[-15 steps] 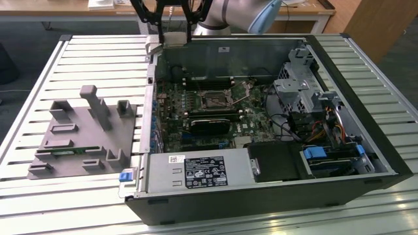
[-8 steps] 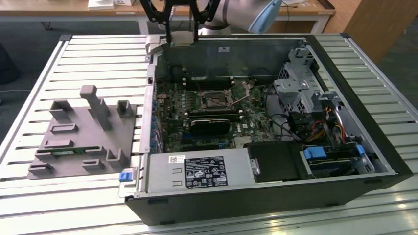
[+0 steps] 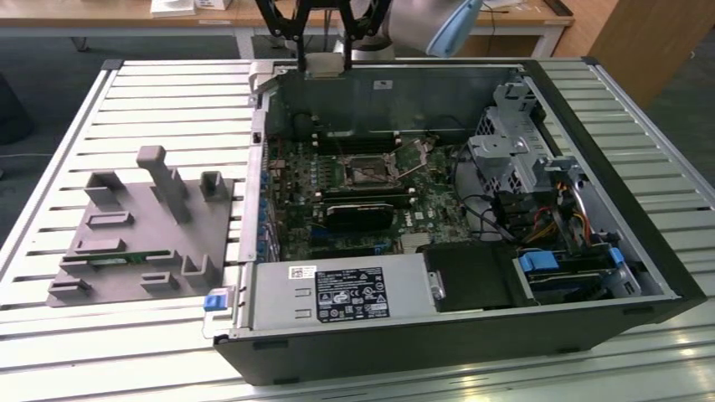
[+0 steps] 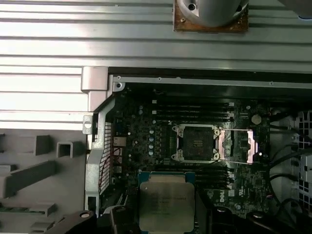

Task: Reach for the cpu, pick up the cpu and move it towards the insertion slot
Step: 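Pick up the cpu and move it towards the insertion slot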

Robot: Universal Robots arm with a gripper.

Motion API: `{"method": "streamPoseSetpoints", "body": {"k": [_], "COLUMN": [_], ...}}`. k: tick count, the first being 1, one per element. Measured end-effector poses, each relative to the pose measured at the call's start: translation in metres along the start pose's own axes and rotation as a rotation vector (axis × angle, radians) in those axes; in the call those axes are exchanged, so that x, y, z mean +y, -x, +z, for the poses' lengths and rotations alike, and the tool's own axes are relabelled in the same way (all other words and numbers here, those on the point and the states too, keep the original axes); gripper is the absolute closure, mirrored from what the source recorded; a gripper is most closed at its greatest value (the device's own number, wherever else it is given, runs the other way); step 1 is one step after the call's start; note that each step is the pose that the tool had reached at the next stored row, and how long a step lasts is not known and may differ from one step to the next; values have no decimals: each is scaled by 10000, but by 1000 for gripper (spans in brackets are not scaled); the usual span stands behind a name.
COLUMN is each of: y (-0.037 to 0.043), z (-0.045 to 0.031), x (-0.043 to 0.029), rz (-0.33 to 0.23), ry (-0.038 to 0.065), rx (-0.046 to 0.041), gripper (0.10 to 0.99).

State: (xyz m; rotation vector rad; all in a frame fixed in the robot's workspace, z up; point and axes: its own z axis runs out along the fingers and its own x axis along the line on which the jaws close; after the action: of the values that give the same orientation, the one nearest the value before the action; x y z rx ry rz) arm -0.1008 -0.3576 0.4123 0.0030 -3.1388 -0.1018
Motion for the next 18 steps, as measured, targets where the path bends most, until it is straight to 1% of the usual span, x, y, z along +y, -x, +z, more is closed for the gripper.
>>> {"method": "streamPoseSetpoints", "body": {"k": [4, 11, 18], "y": [65, 147, 285], "z": [5, 13, 31], "x": [26, 91, 119], "rz": [32, 73, 150], "ry": [0, 0, 5], "rx": [-2, -7, -12], "gripper": [541, 541, 541]}}
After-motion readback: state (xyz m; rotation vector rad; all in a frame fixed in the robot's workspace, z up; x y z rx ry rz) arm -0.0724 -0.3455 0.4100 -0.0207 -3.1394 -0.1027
